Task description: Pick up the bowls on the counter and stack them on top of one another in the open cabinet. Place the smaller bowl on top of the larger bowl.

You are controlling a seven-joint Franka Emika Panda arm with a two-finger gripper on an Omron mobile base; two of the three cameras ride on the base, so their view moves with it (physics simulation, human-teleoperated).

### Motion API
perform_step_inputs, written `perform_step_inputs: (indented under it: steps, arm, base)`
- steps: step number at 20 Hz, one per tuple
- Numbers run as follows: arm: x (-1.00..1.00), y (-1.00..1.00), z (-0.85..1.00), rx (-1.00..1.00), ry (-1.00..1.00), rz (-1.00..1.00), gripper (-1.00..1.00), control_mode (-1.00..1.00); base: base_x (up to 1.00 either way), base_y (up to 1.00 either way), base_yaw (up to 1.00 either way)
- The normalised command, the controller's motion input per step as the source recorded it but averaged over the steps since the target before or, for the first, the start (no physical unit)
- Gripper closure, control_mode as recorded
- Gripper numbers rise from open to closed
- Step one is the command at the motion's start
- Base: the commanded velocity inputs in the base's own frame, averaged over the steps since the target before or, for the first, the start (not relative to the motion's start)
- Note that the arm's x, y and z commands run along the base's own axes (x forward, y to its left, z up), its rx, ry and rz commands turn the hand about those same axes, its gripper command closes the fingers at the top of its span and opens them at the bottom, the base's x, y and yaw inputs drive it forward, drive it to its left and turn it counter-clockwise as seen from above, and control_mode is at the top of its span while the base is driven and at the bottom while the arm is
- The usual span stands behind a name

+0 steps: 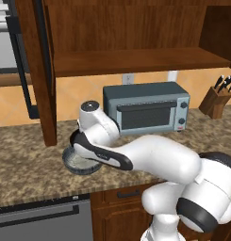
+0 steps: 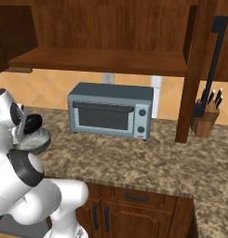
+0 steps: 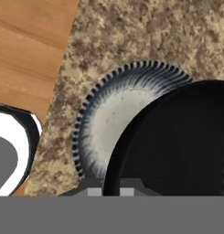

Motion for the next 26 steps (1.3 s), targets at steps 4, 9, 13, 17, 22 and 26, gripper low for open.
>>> perform_step_inputs:
  steps: [4,9,13,17,22,26]
  arm:
    - [0.20,0.18,-0.56,0.00,0.00,0.03,1.00,-1.00]
    - [0.31,0.16,-0.48,0.00,0.00,0.01,1.00,-1.00]
    - [0.39,0.19,-0.33,0.00,0.00,0.00,1.00,-1.00]
    - [0.41,0.14,-0.22,-0.01,0.00,0.00,1.00,-1.00]
    - [0.17,0.19,-0.23,-0.02,0.01,0.01,-1.00,-1.00]
    - [-0.01,0.00,0.03,0.00,0.00,0.00,-1.00,-1.00]
  base:
    - [0.00,0.00,0.00]
    - [0.00,0.00,0.00]
    - [0.00,0.00,0.00]
    - [0.00,0.00,0.00]
    - [0.00,0.00,0.00]
    - [0.00,0.00,0.00]
